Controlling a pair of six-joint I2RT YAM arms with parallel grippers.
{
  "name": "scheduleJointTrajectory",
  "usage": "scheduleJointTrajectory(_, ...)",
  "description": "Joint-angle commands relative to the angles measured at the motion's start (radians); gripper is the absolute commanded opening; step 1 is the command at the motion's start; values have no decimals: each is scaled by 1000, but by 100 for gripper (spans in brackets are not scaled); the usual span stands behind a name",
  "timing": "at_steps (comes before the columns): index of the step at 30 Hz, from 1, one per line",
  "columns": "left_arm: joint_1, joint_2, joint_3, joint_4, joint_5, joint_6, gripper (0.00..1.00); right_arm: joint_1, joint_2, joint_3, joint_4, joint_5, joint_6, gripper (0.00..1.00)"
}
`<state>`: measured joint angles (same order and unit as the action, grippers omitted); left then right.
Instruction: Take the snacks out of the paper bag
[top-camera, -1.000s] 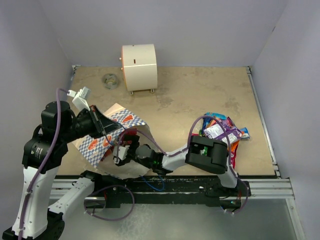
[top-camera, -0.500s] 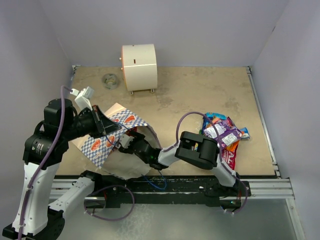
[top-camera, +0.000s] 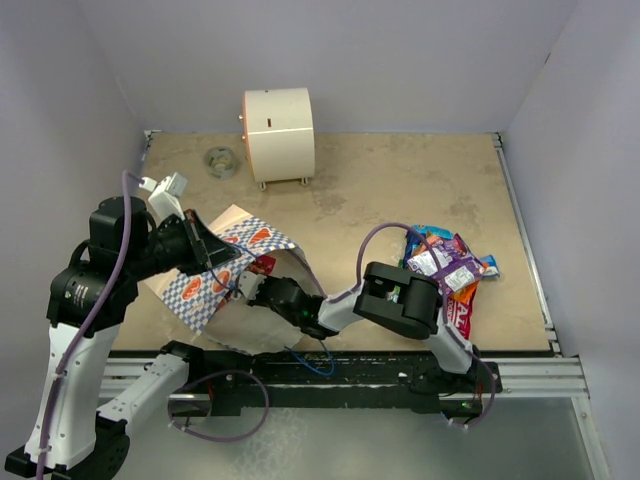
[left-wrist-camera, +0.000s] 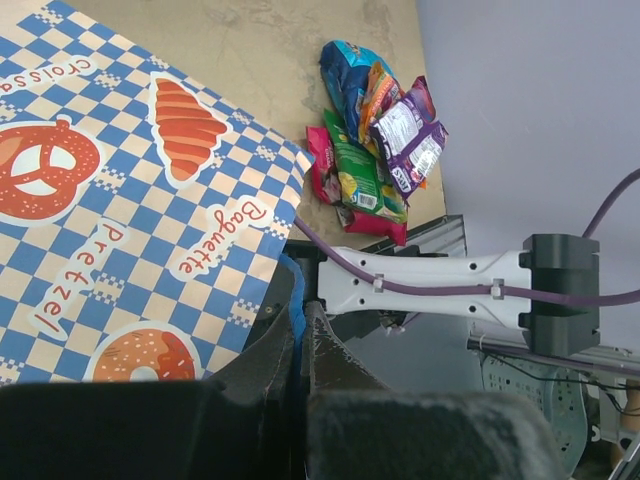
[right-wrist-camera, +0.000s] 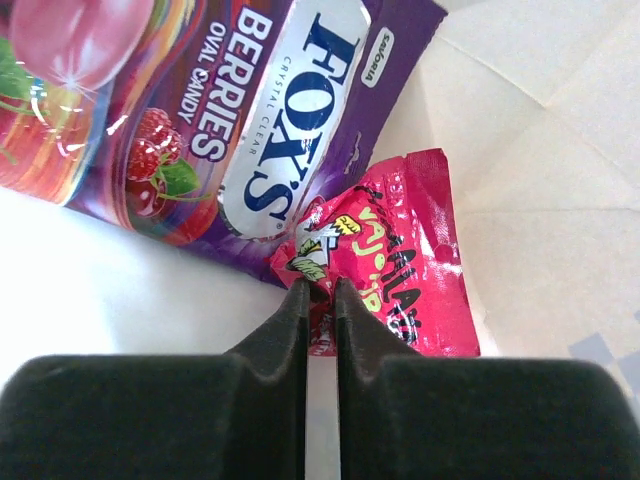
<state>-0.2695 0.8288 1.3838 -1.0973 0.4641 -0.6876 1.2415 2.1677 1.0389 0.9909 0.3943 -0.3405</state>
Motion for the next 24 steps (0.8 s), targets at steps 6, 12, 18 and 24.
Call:
scheduleJointTrajectory(6,-1,-4,-1,32,-63,-8,0,12,-248,-137,28,-168,133,0)
scheduleJointTrajectory(12,-1,8,-16,67,-73,-21,0,31,-392,-273,-15,-278,187,0)
scheduleJointTrajectory(18,-1,16,-56,112,-84,-36,0,41,-644,-422,-163,-395,196,0)
scheduleJointTrajectory(24,-1,41,-120,197,-76,-51,0,46,-1024,-455,-538,-349,258,0)
